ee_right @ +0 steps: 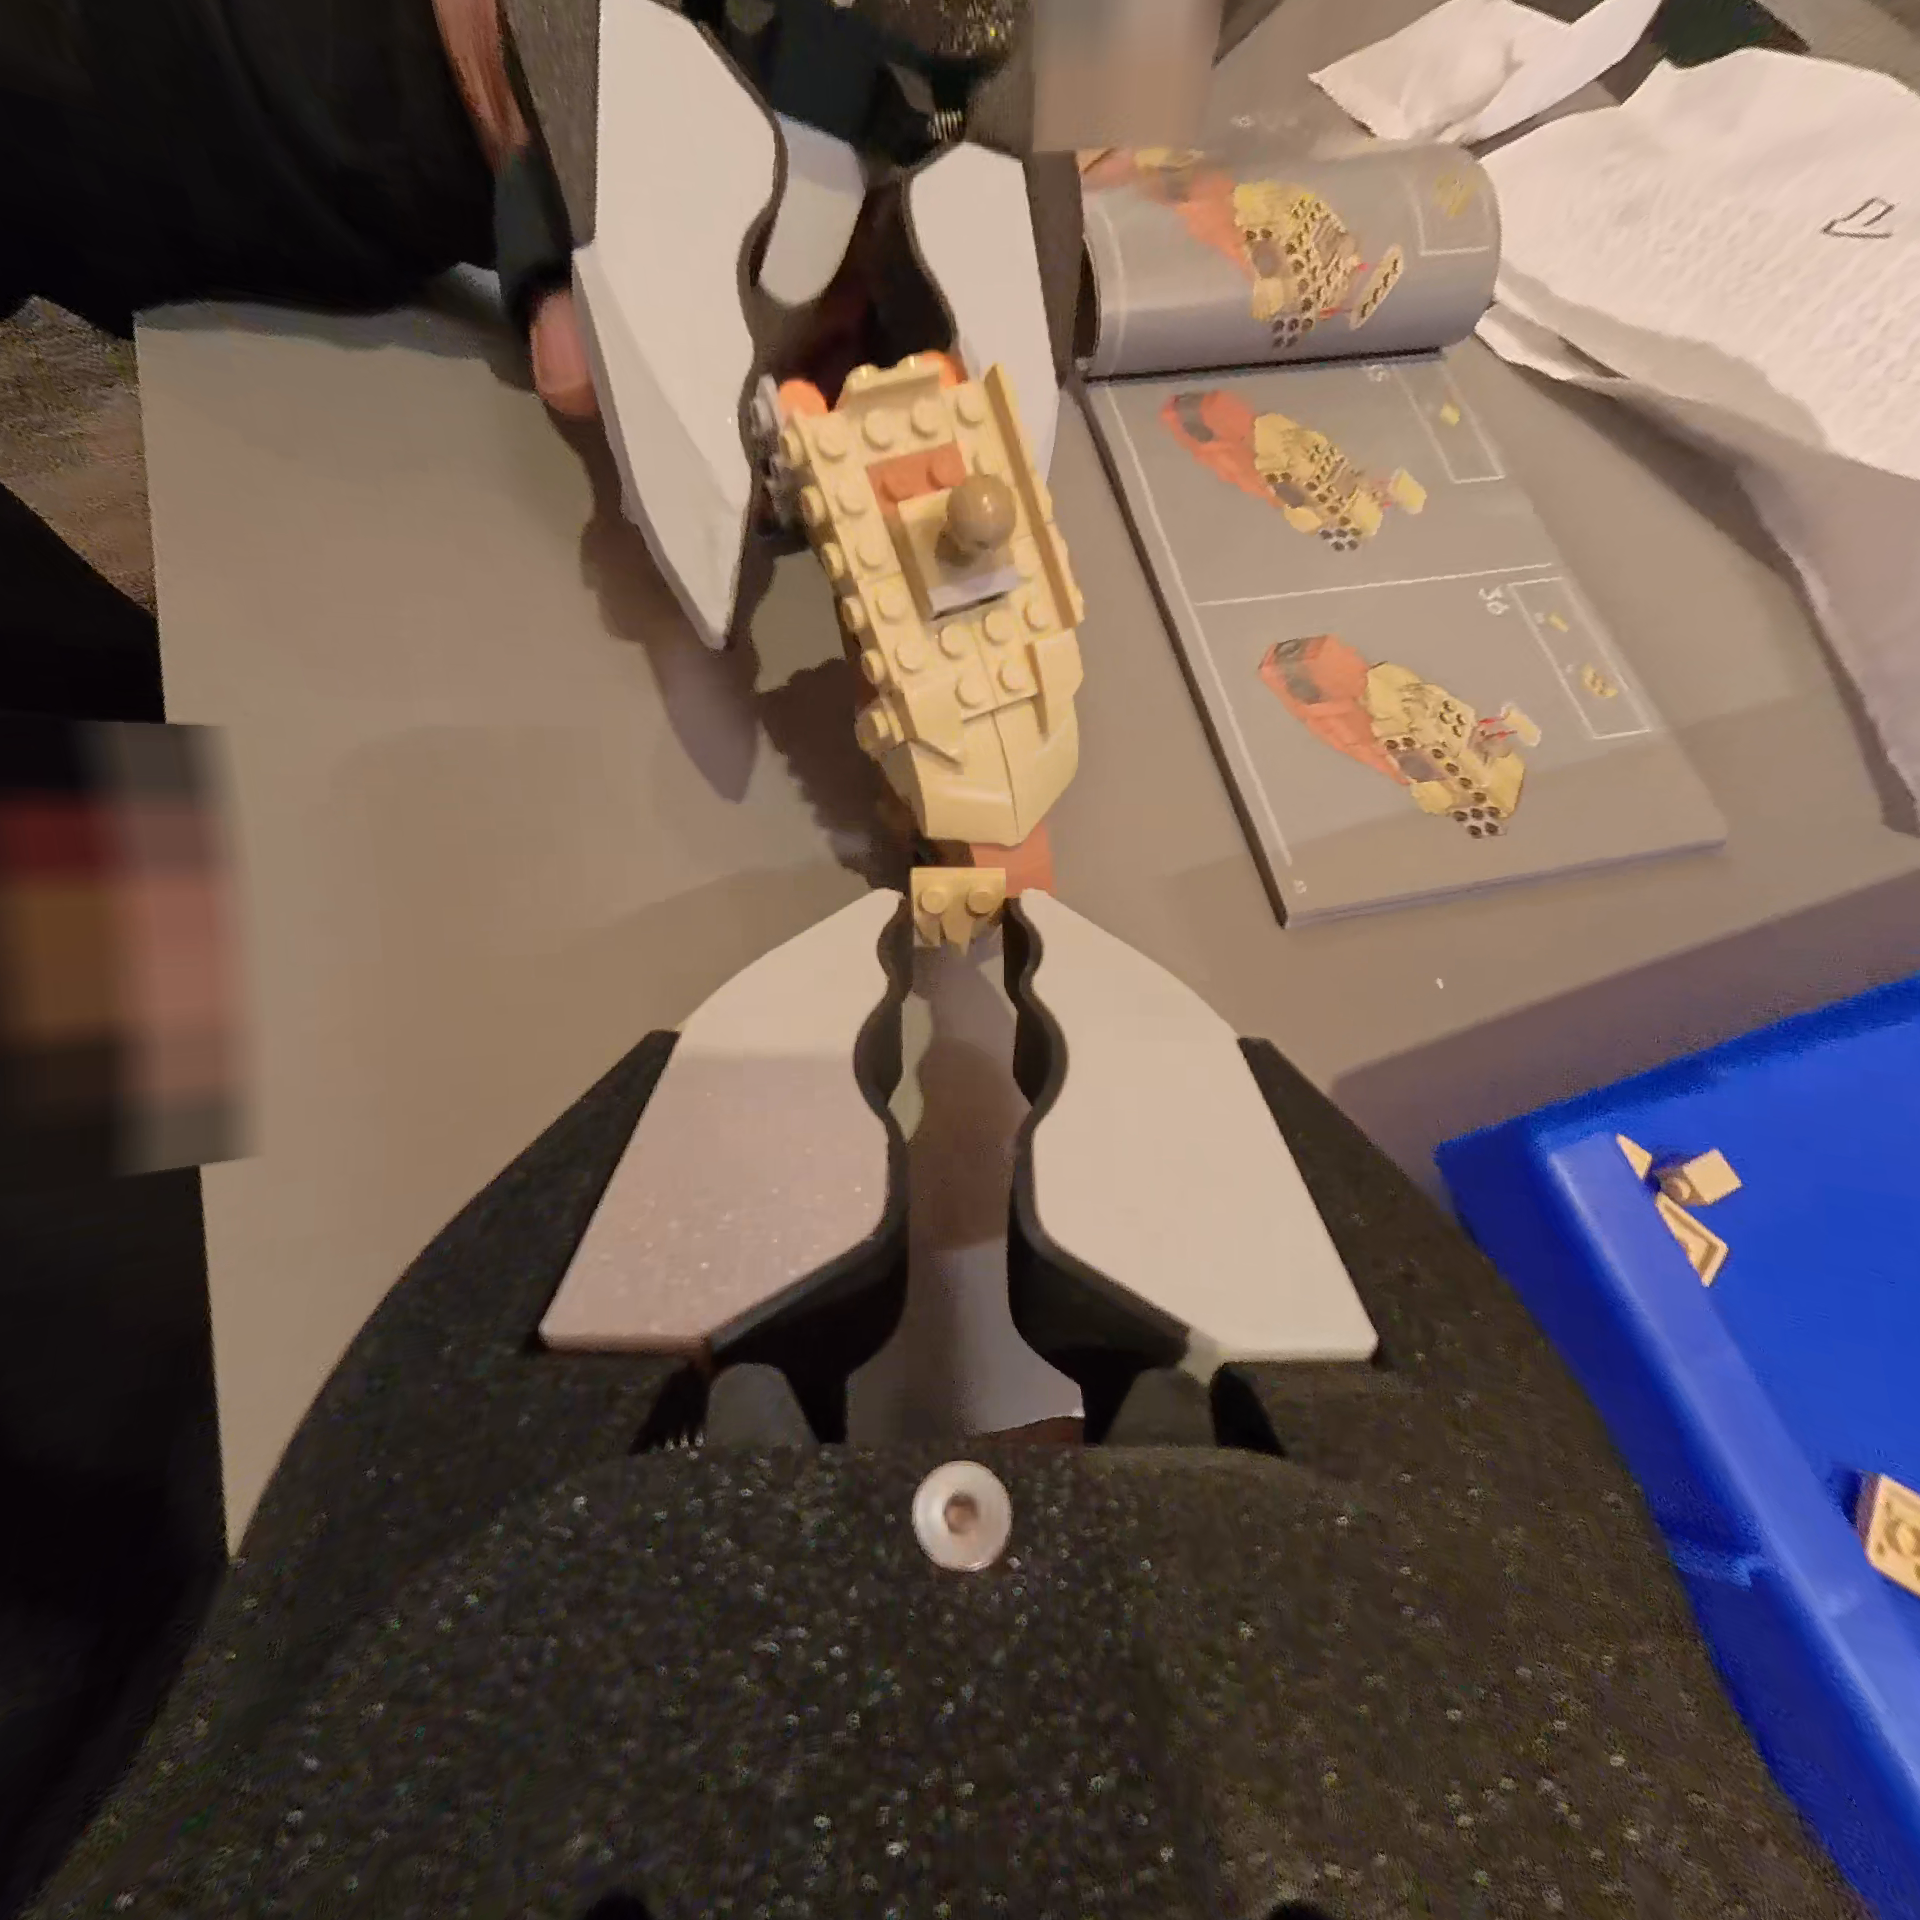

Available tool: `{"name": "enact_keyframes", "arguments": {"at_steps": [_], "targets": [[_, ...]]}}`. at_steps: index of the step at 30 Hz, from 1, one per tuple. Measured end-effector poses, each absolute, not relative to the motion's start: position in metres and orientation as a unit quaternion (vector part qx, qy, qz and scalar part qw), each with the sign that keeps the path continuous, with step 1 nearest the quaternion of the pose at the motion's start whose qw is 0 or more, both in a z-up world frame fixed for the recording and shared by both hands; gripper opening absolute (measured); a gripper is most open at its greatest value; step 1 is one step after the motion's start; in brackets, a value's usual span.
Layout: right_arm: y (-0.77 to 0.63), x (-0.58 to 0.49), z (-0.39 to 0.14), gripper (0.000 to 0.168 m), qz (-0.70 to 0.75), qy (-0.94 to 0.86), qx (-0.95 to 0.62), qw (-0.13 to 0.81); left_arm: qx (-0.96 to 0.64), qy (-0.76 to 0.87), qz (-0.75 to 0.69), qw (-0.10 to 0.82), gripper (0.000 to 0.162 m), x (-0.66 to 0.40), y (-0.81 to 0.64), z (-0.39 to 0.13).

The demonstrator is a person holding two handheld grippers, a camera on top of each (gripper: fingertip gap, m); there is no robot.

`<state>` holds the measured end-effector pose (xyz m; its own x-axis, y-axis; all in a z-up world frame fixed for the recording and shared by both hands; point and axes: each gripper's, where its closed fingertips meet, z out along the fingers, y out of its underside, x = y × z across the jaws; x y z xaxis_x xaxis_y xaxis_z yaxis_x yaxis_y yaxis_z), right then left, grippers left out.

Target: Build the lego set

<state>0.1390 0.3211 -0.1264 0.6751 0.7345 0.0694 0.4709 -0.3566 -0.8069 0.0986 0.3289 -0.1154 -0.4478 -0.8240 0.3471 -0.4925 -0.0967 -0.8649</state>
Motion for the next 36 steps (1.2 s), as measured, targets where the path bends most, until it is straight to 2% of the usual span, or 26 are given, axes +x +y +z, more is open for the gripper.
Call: {"name": "enact_keyframes", "arguments": {"at_steps": [3, 13, 21, 26, 32, 36], "targets": [[0.326, 0.134, -0.126, 0.016, 0.163, -0.375, -0.803, 0.433, -0.518, 0.683, -0.497, 0.135, 0.043, 0.093, 0.331, -0.132], [0.333, 0.143, -0.126, 0.016, 0.130, -0.379, -0.808, 0.433, -0.510, 0.704, -0.448, 0.208, 0.041, 0.099, 0.346, -0.135], [0.312, 0.148, -0.165, 0.016, 0.053, -0.463, -0.828, 0.313, -0.521, 0.690, -0.470, 0.176, 0.041, 0.091, 0.345, -0.134], [0.314, 0.143, -0.162, 0.031, 0.062, -0.467, -0.823, 0.317, -0.521, 0.689, -0.475, 0.169, 0.042, 0.087, 0.344, -0.134], [0.333, 0.141, -0.130, 0.039, 0.087, -0.444, -0.802, 0.390, -0.509, 0.697, -0.480, 0.158, 0.041, 0.083, 0.339, -0.134], [0.343, 0.131, -0.137, 0.042, 0.123, -0.484, -0.786, 0.366, -0.497, 0.706, -0.481, 0.154, 0.041, 0.081, 0.335, -0.134]]}}
